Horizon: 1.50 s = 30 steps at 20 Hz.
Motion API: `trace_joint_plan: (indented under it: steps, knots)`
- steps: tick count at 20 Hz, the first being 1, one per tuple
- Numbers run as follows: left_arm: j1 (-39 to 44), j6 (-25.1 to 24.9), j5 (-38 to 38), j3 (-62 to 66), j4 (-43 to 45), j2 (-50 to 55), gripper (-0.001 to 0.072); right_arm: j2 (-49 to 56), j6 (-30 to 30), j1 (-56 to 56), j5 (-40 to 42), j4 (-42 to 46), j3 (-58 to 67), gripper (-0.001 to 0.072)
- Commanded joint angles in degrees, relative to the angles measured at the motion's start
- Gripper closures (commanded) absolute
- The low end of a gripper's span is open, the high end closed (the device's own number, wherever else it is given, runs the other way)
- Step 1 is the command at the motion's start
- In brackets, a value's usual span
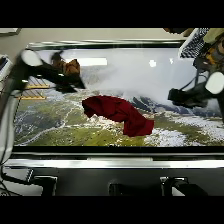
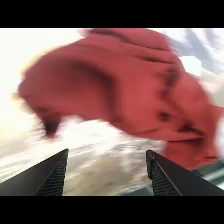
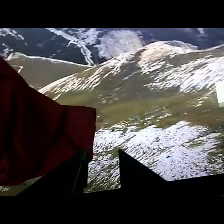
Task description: Fold the clothes and pants, and hang the long-sleeved shirts on hangers.
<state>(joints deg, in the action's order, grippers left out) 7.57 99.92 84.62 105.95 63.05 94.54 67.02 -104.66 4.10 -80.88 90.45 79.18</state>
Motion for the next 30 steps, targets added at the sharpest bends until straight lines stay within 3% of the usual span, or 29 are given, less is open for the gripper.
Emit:
trace_joint_plan:
  steps: [1, 5, 7, 8, 9, 11, 12, 18, 21, 26, 30]
  knots:
    - [-8.3, -2.5, 5.8, 0.0, 5.2, -5.6, 0.0142, 6.2, 5.4, 0.0, 0.1, -5.2, 3.0, 0.0457]
    - [-11.6, -2.6, 6.4, -0.1, 5.2, -5.9, 0.0142, 10.0, 2.3, -2.1, 5.8, -12.2, 3.0, 0.0456]
    - [-11.8, -2.6, 6.4, -0.1, 6.5, -5.4, 0.0142, 12.0, 2.2, -11.1, 5.6, -30.8, 3.0, 0.0456]
    - [-11.8, -2.6, 6.4, -0.2, 7.1, -5.2, 0.0142, 12.9, 7.2, -15.5, 4.4, -37.3, 3.0, 0.0456]
    - [-11.8, -2.6, 6.3, -0.2, 7.3, -4.9, 0.0142, 13.9, 12.3, -19.5, 1.5, -38.7, 3.0, 0.0453]
    - [-11.8, -2.6, 6.3, -0.2, 7.3, -3.9, 0.0143, 16.0, 18.9, -25.1, -5.4, -37.7, 1.7, 0.0293]
    - [-11.8, -2.6, 6.5, -0.2, 7.3, -3.4, 0.0143, 16.6, 21.8, -26.9, -6.9, -38.2, -0.5, 0.0285]
    - [-11.4, -2.6, 7.8, -0.2, 7.3, -2.5, 0.0143, 19.1, 30.1, -25.5, 4.9, -40.2, -18.4, 0.0287]
    - [-11.4, -2.6, 7.7, -0.2, 7.3, -2.5, 0.0143, 19.1, 36.0, -24.5, 9.8, -45.2, -24.1, 0.0287]
    - [-11.4, -2.7, 7.7, -0.2, 7.3, -2.3, 0.0142, 20.1, 38.9, -24.1, 15.1, -47.0, -27.4, 0.0284]
    - [-11.5, -6.7, 5.9, -0.2, 7.3, -1.7, 0.0142, 23.4, 41.9, -21.2, 15.6, -50.8, -27.4, 0.0281]
